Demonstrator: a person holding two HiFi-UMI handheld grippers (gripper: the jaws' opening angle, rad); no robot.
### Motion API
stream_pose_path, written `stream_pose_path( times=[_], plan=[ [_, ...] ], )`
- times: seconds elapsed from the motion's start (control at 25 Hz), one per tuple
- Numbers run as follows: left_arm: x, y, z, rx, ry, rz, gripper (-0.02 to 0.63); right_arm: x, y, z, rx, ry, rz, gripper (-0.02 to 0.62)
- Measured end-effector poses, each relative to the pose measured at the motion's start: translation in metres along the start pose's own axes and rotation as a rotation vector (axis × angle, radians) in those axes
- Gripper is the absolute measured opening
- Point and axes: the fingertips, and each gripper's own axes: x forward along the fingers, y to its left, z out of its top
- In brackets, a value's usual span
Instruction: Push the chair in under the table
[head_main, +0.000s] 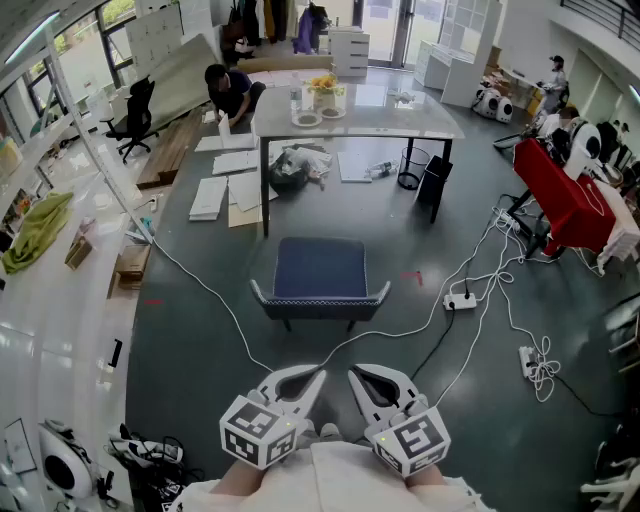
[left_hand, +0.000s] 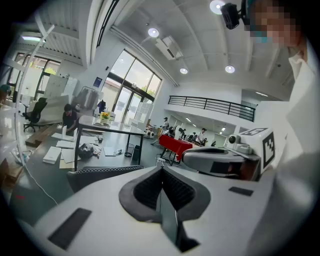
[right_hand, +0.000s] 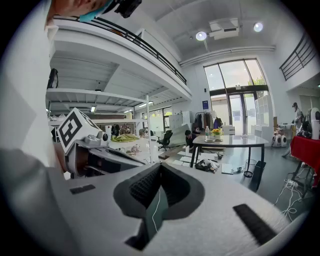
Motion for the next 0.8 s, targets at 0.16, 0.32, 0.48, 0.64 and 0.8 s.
stream_pose_path(
  times=[0.16, 0.32, 0.48, 0.64, 0.8],
  plan=[
    [0.002, 0.001, -0.002, -0.002, 0.002, -0.004, 0.014, 0.002, 0.000, -0.003, -0.005, 0.006, 0.006, 0.002],
    [0.005, -0.001, 0.002, 0.010, 0.003, -0.001, 0.014, 0.003, -0.001, -0.002, -0.018, 0.016, 0.021, 0.002],
    [0.009, -0.003, 0.002, 0.012, 0.010, -0.004, 0.014, 0.004, -0.003, -0.003, -0.014, 0.018, 0.031, 0.002],
    [0.012, -0.003, 0.000, 0.013, 0.011, -0.003, 0.014, 0.004, -0.002, -0.005, -0.017, 0.011, 0.039, 0.002],
    [0.014, -0.006, -0.002, 0.007, 0.012, 0.002, 0.014, -0.002, -0.008, 0.004, -0.007, -0.046, 0.029, 0.003]
  ],
)
